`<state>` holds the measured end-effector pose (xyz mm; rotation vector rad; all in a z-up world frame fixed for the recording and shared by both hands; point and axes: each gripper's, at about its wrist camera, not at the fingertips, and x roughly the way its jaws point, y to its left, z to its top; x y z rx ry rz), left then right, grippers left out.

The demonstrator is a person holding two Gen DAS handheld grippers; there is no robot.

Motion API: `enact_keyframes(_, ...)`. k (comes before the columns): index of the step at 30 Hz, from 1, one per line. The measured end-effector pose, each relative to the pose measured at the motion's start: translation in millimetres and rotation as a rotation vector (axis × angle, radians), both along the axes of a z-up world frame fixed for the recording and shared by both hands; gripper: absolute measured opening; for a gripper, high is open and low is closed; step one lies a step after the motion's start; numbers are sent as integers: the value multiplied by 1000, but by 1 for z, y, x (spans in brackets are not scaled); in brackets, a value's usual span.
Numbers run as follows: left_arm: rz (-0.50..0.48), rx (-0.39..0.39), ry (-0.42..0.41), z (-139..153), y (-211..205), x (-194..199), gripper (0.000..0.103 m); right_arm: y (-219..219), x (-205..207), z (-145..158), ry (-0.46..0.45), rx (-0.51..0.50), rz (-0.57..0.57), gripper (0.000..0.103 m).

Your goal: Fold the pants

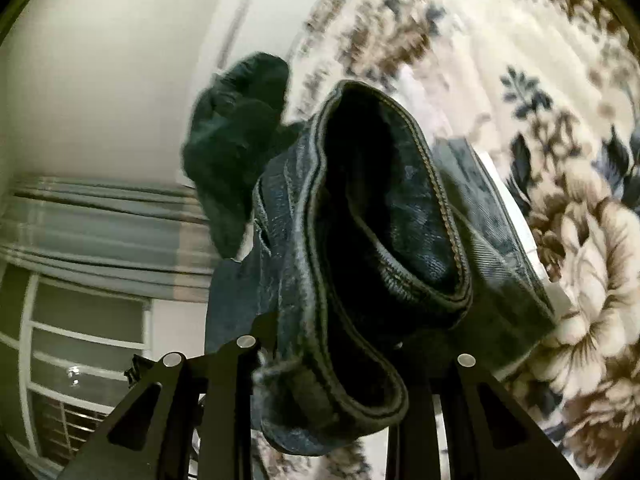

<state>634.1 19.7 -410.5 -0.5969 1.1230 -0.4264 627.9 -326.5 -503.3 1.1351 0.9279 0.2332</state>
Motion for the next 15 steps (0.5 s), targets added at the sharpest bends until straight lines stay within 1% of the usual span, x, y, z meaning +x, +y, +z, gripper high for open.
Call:
enact_keyframes(2,2,1,26,-14,7,1,28,3,5,-16,20,-8,17,28)
enact_keyframes(3,-1,-9,30,-19,10,-1,31,4,6,-20,22,-13,23,29)
enact_keyframes(4,-4,-6,29,-19,12,-3,31,4,7,-24,23,-16,32,32)
enact_keyframes(5,-8,1,32,-19,13,-5,34,3,9,-28,28,-14,38,34)
enact_keyframes(6,-11,18,36,-15,13,-6,38,2,11,-30,39,-19,45,38)
enact_keyframes(7,-12,38,38,-12,13,-7,41,1,10,-30,52,-33,54,47)
enact_keyframes(8,-12,73,42,-8,13,-9,49,-2,10,-30,69,-44,57,56)
enact_keyframes(9,-9,109,60,-5,13,-11,62,-5,7,-29,89,-58,56,78)
enact_keyframes(10,0,138,74,-3,14,-10,68,-8,4,-27,84,-58,57,92)
enact_keyframes(11,8,172,81,2,13,-13,76,-11,3,-25,80,-60,52,95)
enact_keyframes(12,13,199,73,6,14,-16,82,-17,3,-24,94,-88,39,99)
enact_keyframes(14,28,310,43,19,11,-25,89,-20,-2,-15,120,-169,29,100)
enact_keyframes(15,30,351,30,24,9,-28,90,-20,-5,-8,135,-222,27,100)
